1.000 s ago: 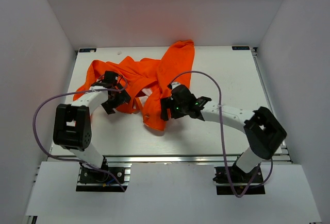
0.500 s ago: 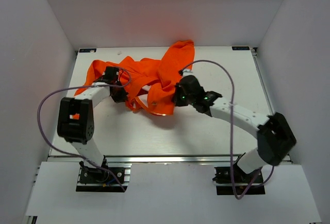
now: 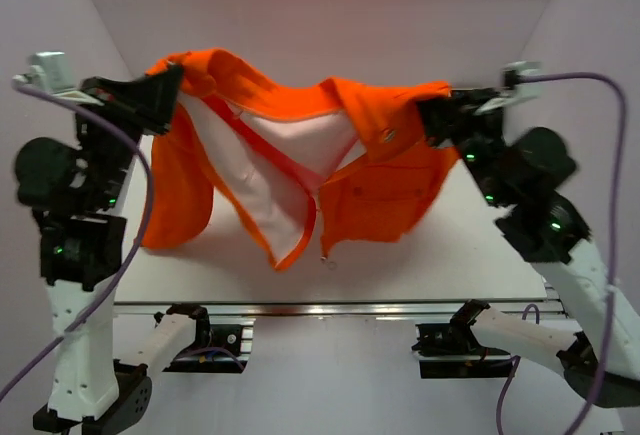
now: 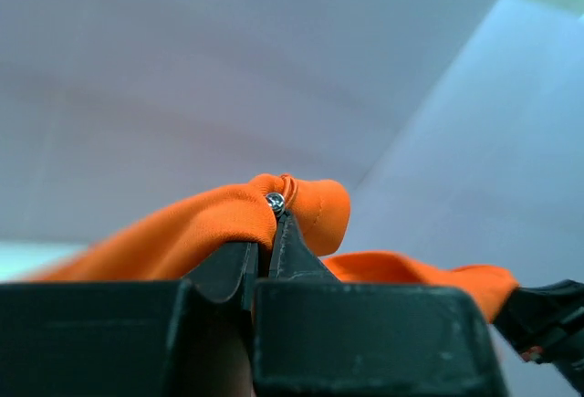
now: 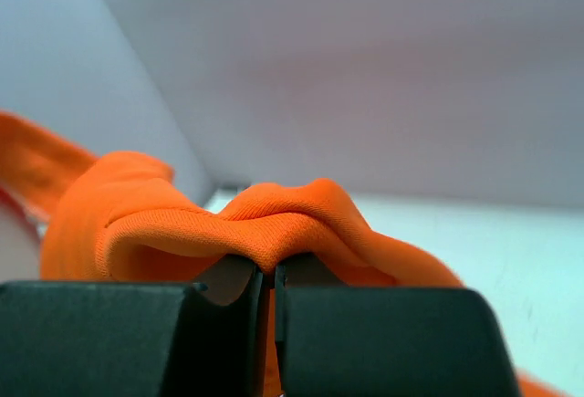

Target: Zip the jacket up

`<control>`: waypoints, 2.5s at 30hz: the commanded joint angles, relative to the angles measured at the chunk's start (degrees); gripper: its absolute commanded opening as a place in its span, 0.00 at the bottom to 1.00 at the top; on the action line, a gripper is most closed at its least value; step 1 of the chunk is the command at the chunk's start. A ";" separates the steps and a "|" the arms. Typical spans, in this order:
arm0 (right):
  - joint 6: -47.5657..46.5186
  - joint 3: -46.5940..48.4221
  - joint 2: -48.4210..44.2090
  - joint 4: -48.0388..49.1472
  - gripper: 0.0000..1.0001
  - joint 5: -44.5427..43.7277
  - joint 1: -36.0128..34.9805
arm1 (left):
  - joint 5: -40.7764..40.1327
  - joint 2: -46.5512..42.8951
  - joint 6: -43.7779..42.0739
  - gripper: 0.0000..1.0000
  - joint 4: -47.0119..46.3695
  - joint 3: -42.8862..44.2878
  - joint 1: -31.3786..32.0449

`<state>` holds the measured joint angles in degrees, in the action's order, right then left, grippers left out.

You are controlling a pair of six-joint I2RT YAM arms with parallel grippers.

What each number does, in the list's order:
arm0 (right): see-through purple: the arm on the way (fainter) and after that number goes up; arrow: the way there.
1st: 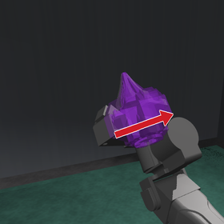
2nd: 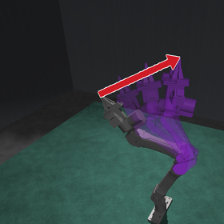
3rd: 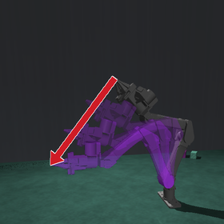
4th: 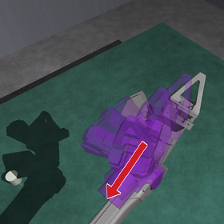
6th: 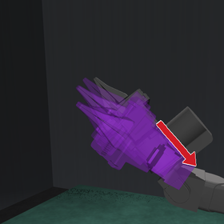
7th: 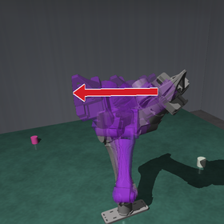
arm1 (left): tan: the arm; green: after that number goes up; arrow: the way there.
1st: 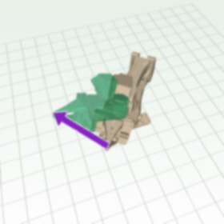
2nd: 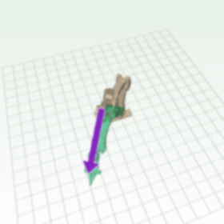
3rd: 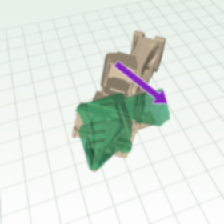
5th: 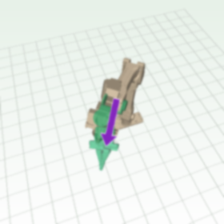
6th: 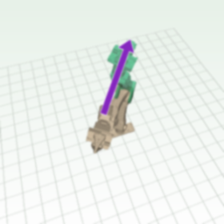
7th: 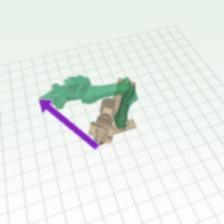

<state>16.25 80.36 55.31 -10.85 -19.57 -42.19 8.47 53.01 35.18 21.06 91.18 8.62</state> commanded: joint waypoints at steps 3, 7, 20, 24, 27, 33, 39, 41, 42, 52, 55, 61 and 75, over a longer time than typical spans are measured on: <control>-8.76 12.88 -5.12 1.72 0.00 -6.35 -0.17 | -4.94 5.68 -2.66 0.00 6.62 13.92 -0.01; -12.21 18.42 -5.12 -1.71 0.00 -7.59 -0.17 | -6.27 7.98 -3.27 0.00 8.82 20.08 -0.01; -1.02 10.25 12.86 -5.57 0.00 -5.73 12.43 | -3.72 28.76 2.52 0.00 0.22 6.04 -0.01; 6.16 10.34 36.71 -3.13 0.00 22.43 28.38 | -3.90 48.63 2.09 0.00 0.81 10.48 1.13; 4.67 22.17 53.16 -5.57 0.35 28.86 29.10 | -4.08 68.87 -1.42 0.52 11.33 31.27 2.53; 0.28 42.01 65.20 -23.77 0.89 34.08 28.92 | -2.84 69.57 -4.50 0.98 13.08 37.11 3.86; 1.32 -0.77 39.03 -8.95 0.89 28.37 25.68 | -9.77 53.00 -5.47 0.98 7.14 13.61 8.42; 3.95 -9.04 30.88 -7.79 0.89 26.18 23.84 | -12.77 48.25 -4.69 0.98 9.35 8.87 11.85; 5.01 -15.95 28.56 -7.52 0.89 25.47 23.30 | -13.12 46.58 -3.72 0.98 9.52 2.75 12.99; 11.08 -33.60 22.37 -7.69 0.89 17.92 19.26 | -7.68 39.44 2.26 0.98 3.02 -23.24 15.64; 12.31 -32.99 27.37 -8.49 0.89 14.84 19.43 | -10.40 43.48 1.82 0.98 3.99 -22.45 15.64; 11.44 -27.55 38.79 -6.03 0.89 13.16 21.62 | -16.64 56.48 1.21 0.98 6.45 -16.04 14.06; 3.89 -1.27 53.69 -8.65 0.89 12.54 24.36 | -11.47 76.37 -5.91 0.98 10.15 9.65 7.28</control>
<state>23.38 74.83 110.45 -18.15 -5.43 -17.65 -4.25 128.62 32.58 29.91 101.27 16.47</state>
